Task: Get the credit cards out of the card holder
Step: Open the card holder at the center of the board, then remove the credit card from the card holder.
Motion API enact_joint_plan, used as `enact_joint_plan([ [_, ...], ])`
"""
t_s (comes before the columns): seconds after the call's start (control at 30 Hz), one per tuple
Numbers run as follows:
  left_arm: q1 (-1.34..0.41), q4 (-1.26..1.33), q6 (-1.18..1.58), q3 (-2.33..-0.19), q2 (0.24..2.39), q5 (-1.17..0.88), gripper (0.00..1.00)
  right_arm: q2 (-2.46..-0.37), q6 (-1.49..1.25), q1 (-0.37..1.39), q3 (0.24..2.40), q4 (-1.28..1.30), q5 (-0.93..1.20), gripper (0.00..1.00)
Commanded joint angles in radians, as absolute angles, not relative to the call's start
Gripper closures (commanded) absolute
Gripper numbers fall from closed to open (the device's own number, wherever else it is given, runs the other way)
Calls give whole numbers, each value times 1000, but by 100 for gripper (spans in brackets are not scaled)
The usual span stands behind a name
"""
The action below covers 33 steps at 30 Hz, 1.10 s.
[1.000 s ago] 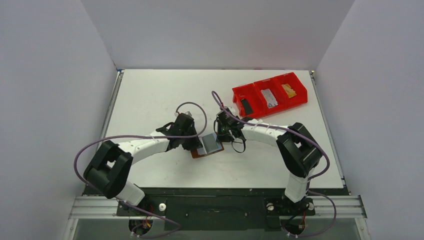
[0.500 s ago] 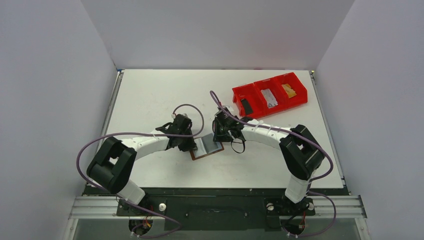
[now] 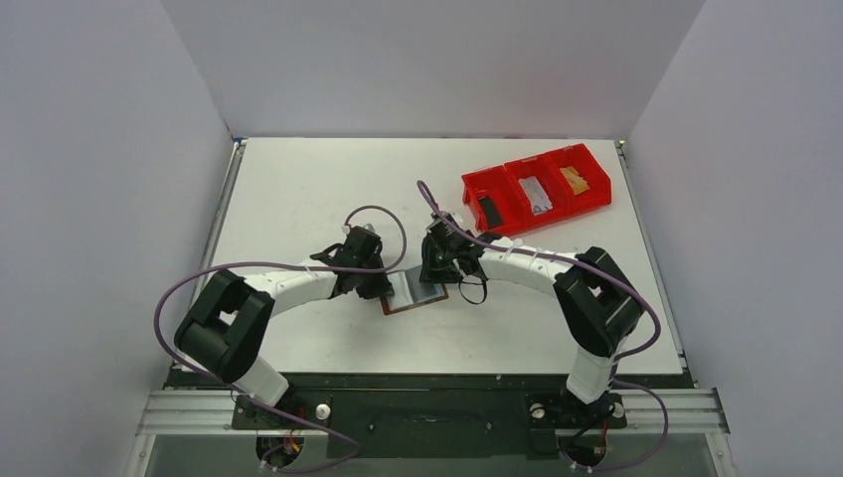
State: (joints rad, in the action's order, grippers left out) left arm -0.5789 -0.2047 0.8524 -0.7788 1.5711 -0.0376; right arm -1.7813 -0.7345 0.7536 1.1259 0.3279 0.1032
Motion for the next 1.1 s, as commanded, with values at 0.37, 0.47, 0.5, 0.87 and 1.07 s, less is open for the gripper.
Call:
enact_joint_plan([
  [0.37, -572, -199, 841, -763, 1607, -40, 92, -1819, -739, 756, 1138, 302, 60, 63],
  [0.47, -572, -199, 841, -764, 1609, -43, 92, -1821, -741, 756, 1134, 302, 50, 63],
  [0.5, -572, -199, 841, -764, 1609, -44, 92, -1820, -741, 756, 1133, 302, 42, 63],
  [0.87, -572, -200, 841, -766, 1614, -47, 92, -1804, -738, 758, 1125, 323, 3, 63],
  [1.07, -572, -199, 841, -766, 1617, -49, 92, -1806, -739, 761, 1124, 326, -11, 63],
])
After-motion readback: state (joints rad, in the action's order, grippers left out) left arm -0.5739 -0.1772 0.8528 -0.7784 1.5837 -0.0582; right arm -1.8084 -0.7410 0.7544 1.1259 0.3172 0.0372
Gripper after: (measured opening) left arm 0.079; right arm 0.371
